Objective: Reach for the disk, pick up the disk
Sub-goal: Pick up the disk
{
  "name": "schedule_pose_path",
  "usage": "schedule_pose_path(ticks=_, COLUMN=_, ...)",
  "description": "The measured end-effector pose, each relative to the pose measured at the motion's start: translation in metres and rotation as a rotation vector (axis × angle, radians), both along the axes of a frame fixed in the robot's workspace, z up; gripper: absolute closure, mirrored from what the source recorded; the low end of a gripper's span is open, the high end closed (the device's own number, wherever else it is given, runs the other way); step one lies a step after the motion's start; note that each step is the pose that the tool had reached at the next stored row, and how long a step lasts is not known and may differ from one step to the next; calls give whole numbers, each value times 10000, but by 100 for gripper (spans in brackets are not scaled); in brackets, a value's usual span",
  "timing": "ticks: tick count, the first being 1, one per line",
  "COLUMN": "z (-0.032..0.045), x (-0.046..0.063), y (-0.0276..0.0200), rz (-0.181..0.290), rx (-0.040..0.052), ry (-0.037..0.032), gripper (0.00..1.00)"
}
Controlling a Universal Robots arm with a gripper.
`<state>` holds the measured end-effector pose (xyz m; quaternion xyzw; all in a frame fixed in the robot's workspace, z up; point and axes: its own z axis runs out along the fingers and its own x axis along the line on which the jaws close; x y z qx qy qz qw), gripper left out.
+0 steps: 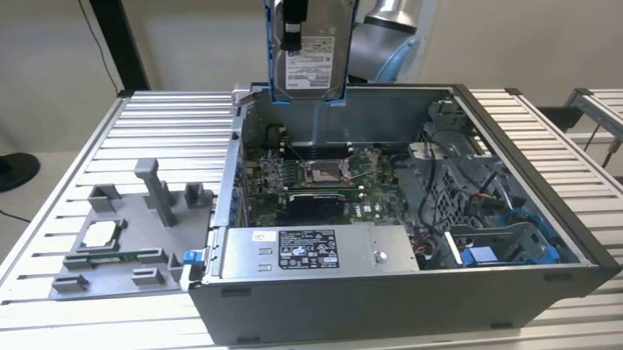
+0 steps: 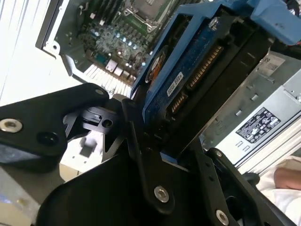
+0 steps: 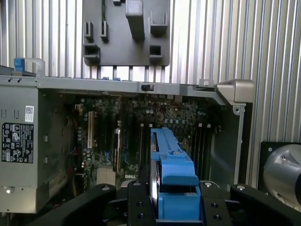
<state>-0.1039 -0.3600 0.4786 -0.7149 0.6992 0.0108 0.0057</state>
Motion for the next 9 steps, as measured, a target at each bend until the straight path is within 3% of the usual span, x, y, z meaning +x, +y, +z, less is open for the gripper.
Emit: schedule_pose_path(ticks=9, z=0, x=256, y=0, rz=0, rx=-1, ry=1, gripper=100)
